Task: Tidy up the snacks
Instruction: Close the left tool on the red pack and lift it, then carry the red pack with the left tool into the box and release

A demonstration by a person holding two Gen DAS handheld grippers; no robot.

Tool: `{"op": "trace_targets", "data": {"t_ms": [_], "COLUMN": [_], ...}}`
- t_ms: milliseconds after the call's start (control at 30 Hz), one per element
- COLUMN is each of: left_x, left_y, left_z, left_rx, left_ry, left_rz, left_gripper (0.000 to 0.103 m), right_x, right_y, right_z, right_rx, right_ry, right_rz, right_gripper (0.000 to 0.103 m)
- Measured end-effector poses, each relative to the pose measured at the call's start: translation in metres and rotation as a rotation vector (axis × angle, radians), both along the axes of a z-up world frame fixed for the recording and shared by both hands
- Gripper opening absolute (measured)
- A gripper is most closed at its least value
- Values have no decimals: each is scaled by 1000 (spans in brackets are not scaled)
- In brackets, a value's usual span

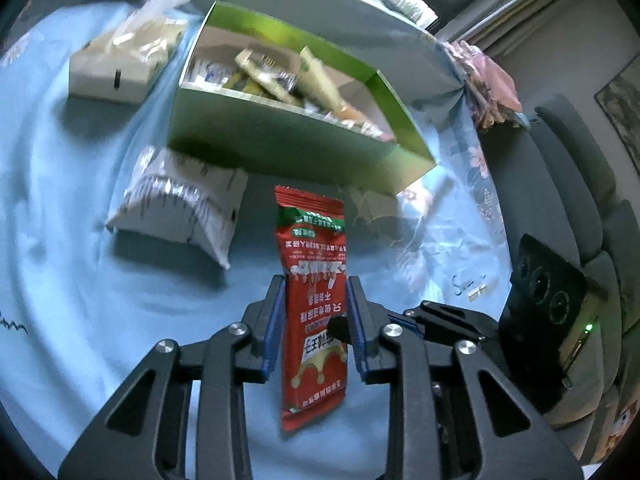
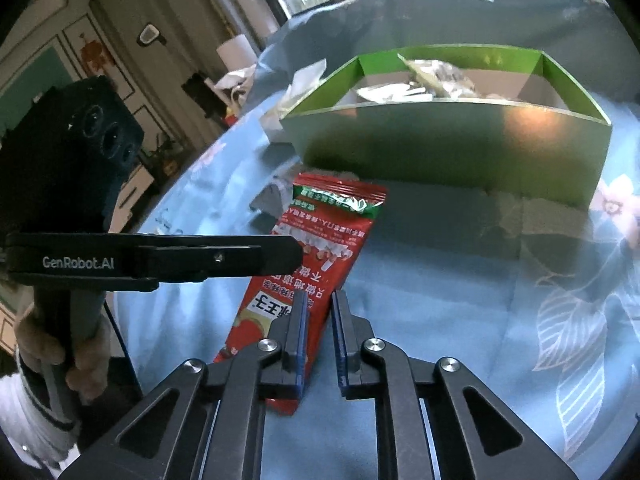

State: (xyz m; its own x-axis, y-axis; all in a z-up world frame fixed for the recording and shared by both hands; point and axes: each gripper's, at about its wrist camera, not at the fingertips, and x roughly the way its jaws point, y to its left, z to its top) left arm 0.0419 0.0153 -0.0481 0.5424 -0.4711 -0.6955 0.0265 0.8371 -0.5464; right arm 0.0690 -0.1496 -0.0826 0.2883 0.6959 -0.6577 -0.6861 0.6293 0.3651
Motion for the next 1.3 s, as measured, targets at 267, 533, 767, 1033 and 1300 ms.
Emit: {"op": "trace_targets", "data": {"t_ms": [267, 533, 767, 1033, 1300], "left_x": [11, 33, 63, 105, 147], "left_y": [-13, -17, -11, 0, 14], "left_z": [26, 47, 67, 80, 61], "left_rx": [19, 21, 0, -19, -22], "left_ry": [-86, -136, -185, -248, -242], "left_rz": [-6, -18, -17, -9, 14], "left_gripper": [27, 28, 28, 28, 30], "right_x": [4, 16, 47, 88, 135], "right_y": [-11, -19, -18, -9, 12], "right_z": [24, 51, 80, 95, 79], "right_rx": [55, 106, 134, 146, 114], "right_ry": [-45, -102, -164, -205, -182], "right_rz": [-58, -106, -142, -173, -186], "right_gripper": [14, 14, 14, 14, 14]}}
